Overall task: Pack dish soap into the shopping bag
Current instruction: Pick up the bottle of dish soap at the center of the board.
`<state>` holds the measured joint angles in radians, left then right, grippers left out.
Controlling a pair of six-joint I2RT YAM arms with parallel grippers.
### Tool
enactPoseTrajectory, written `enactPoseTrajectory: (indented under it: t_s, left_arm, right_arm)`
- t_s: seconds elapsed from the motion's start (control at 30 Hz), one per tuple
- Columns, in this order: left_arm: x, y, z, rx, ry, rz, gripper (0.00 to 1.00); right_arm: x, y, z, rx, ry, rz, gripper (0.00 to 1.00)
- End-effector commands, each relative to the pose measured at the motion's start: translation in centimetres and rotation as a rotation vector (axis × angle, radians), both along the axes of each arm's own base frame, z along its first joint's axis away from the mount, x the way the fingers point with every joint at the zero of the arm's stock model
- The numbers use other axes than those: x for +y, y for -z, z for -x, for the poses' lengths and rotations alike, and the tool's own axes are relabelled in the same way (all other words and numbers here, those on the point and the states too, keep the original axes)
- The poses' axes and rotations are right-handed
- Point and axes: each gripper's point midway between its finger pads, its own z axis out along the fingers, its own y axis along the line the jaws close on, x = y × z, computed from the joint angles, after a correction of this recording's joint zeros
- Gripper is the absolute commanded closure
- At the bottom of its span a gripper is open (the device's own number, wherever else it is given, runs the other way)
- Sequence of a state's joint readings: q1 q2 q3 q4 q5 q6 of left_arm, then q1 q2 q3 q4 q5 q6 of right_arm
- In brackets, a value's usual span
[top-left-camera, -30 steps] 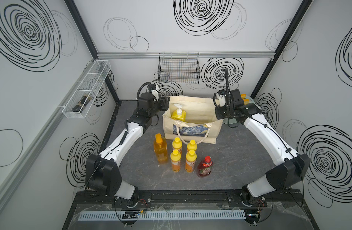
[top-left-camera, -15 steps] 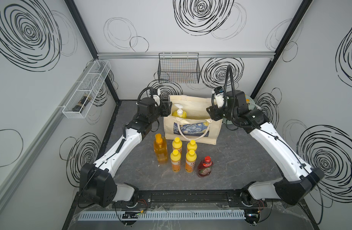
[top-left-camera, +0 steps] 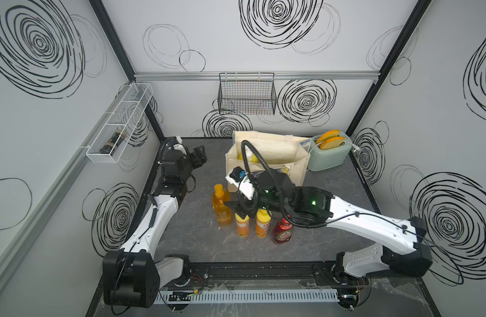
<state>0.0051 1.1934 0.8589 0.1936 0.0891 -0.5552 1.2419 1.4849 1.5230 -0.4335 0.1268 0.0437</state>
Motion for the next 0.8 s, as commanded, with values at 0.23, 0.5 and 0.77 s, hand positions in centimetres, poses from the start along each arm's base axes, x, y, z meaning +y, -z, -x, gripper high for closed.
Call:
enactPoseTrajectory:
  t_s: [0.23, 0.5, 0.77]
  left_arm:
    - [1.8, -3.0, 0.4, -0.14, -0.039, 0.077, 0.16]
    - [1.1, -3.2, 0.3, -0.142, -0.007, 0.083, 0.15]
    - [0.6, -3.2, 0.1, -0.135, 0.011, 0.077, 0.14]
  right_arm:
    - [3.3, 5.0, -5.3, -0.01, 0.217, 0.122, 0.12]
    - [4.8, 6.8, -6.8, 0.053, 0.219, 0.135, 0.15]
    - [4.6, 9.1, -8.0, 0.109, 0.239, 0.178, 0.2]
